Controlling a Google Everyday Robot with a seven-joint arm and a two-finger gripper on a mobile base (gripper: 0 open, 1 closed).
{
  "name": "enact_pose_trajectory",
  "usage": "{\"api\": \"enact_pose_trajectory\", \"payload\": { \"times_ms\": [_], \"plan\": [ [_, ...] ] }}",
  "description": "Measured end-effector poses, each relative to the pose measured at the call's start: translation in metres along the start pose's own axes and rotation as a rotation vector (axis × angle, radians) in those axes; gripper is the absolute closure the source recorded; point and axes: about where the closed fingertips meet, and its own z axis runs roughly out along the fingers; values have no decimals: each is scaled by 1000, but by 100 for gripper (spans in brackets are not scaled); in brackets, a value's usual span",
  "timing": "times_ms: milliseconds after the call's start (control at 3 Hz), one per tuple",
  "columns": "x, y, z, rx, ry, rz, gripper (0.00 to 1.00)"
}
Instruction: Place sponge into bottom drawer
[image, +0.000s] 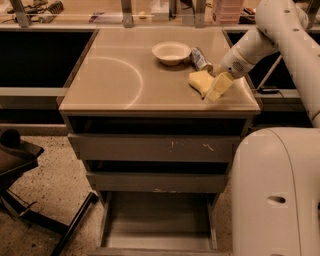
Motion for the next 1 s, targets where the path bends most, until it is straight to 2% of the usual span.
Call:
{"api": "enact_pose_trajectory", "payload": {
  "times_ms": [333, 667, 1000],
  "plan": [
    [-2, -1, 3, 2, -2, 3, 0],
    [-15, -4, 3, 41, -39, 85, 0],
    [-16, -7, 7, 51, -46, 115, 0]
  ]
}}
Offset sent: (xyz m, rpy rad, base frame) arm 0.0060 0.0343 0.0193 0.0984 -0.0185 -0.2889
